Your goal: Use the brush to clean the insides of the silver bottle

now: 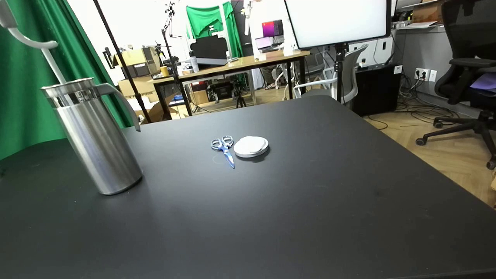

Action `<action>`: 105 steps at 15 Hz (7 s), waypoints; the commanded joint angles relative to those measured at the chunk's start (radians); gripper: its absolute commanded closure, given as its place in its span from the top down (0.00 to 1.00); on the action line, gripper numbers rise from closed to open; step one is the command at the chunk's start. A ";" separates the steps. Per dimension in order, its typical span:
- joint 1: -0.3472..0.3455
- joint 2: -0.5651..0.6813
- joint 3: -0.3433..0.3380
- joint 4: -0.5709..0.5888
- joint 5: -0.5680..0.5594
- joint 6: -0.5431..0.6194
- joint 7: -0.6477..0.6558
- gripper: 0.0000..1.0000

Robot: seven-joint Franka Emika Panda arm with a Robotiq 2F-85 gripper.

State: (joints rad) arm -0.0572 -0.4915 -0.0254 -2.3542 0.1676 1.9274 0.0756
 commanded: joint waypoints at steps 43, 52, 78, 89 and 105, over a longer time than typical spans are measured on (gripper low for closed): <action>-0.010 0.324 -0.071 0.098 0.015 -0.023 -0.212 0.04; 0.001 0.315 -0.050 0.113 0.010 -0.042 -0.194 0.04; 0.024 0.284 -0.024 0.056 -0.019 0.070 -0.201 0.04; 0.055 0.194 0.008 0.071 -0.022 -0.011 -0.192 0.04; 0.064 0.108 0.002 0.063 -0.036 -0.026 -0.208 0.04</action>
State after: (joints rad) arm 0.0107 -0.4156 -0.0058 -2.2776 0.1360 1.8773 -0.1361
